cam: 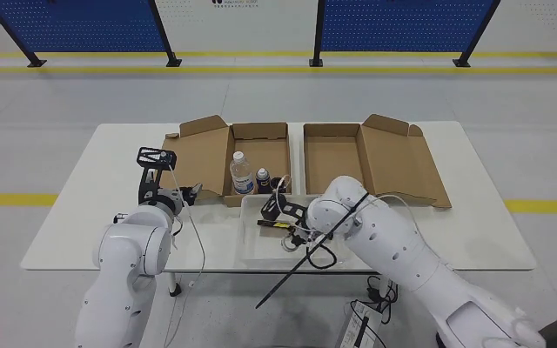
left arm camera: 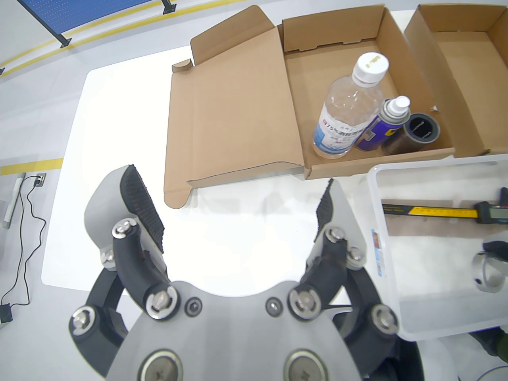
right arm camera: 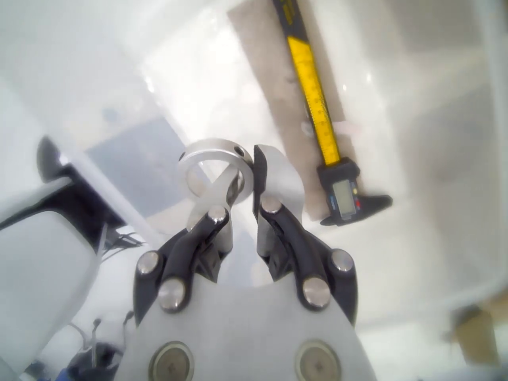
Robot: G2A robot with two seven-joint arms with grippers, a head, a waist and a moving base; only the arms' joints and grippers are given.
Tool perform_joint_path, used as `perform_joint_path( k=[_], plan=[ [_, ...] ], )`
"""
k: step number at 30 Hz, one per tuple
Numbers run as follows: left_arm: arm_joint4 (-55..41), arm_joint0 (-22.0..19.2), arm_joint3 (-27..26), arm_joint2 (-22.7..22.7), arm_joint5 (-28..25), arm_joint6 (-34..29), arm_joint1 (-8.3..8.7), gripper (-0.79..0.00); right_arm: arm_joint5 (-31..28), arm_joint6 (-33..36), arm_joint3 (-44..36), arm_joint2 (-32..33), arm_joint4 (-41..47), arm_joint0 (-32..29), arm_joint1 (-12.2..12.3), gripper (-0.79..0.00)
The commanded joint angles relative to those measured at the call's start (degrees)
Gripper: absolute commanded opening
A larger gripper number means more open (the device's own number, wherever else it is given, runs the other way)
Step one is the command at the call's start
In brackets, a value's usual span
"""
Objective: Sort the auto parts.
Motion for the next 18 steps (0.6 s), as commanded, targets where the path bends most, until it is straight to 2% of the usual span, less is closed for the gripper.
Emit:
perform_joint_path(
  k=[1, 6, 11, 15, 18],
  plan=[
    [0.0, 0.0, 0.0, 0.0, 0.0, 0.0, 0.0, 0.0, -1.1, -0.7, -2.6, 3.5, 1.8, -2.0, 1.1, -0.785],
    [0.0, 0.0, 0.0, 0.0, 0.0, 0.0, 0.0, 0.0, -5.9, -3.2, -8.1, 12.7, 8.8, -7.8, 3.7, -0.785],
    [0.0, 0.0, 0.0, 0.0, 0.0, 0.0, 0.0, 0.0, -12.6, -6.6, -10.6, 21.0, 19.3, -13.6, 5.6, -0.785],
    [0.0, 0.0, 0.0, 0.0, 0.0, 0.0, 0.0, 0.0, -19.0, -9.1, -10.5, 24.9, 29.0, -17.0, 6.5, -0.785],
    [0.0, 0.0, 0.0, 0.0, 0.0, 0.0, 0.0, 0.0, -21.8, -10.8, -9.8, 25.5, 34.7, -18.3, 7.1, -0.785]
  ],
)
